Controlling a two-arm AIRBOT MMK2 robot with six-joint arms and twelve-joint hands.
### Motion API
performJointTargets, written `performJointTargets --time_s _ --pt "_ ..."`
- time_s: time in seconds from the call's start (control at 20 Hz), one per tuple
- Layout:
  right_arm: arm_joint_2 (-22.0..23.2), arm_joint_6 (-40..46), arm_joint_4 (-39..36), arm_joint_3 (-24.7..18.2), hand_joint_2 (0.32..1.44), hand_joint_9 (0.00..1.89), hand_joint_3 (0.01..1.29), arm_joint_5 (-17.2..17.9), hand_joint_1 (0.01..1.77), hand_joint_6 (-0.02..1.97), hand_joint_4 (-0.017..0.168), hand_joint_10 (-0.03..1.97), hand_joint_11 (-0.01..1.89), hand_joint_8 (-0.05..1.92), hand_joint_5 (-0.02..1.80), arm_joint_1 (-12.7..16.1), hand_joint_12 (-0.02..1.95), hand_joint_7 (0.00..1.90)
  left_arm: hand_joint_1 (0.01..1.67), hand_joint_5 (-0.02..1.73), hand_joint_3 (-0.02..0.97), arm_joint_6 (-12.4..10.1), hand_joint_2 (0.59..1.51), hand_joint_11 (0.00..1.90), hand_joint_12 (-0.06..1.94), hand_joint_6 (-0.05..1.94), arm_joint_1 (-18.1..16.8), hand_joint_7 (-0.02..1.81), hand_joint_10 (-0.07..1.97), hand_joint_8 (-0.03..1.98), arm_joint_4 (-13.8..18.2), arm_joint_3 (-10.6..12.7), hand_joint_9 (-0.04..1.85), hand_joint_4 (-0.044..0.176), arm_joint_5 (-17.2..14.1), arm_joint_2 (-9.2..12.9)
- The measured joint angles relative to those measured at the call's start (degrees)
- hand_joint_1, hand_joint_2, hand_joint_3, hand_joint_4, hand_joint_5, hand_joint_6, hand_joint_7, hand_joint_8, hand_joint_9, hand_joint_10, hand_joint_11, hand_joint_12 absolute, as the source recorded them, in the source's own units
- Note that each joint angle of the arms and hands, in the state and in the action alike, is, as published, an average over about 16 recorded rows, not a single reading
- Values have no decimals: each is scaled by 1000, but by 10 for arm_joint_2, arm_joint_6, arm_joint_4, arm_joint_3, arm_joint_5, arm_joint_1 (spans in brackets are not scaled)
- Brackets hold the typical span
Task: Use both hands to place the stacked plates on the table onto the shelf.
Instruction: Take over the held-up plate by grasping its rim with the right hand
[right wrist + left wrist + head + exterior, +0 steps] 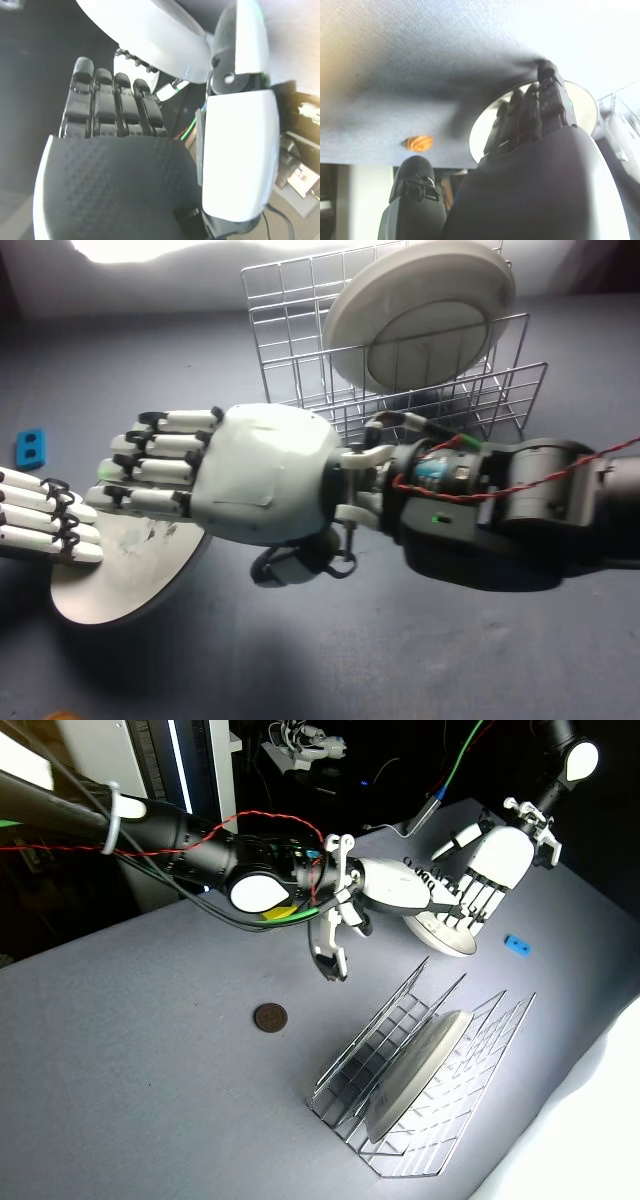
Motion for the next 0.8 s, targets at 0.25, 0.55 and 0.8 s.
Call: performJointTargets --time_s 0.25,0.55,0.8 --pt "-51 0 8 51 896 25 14 19 1130 24 3 3 20 11 39 -5 432 24 22 -10 15 0 1146 31 42 -32 0 -12 -51 -14 0 0 -26 -6 0 0" --pt "-102 0 18 106 925 134 14 39 1127 27 3 34 21 16 155 -10 737 141 22 -10 16 0 1145 31 42 -32 -1 -12 -51 -14 3 2 -27 -6 -1 -1" --pt "-126 1 23 133 958 375 14 52 1122 77 3 105 128 34 384 -14 1031 396 22 -11 16 -1 1145 31 42 -32 -2 -12 -50 -14 4 3 -26 -6 -3 -1"
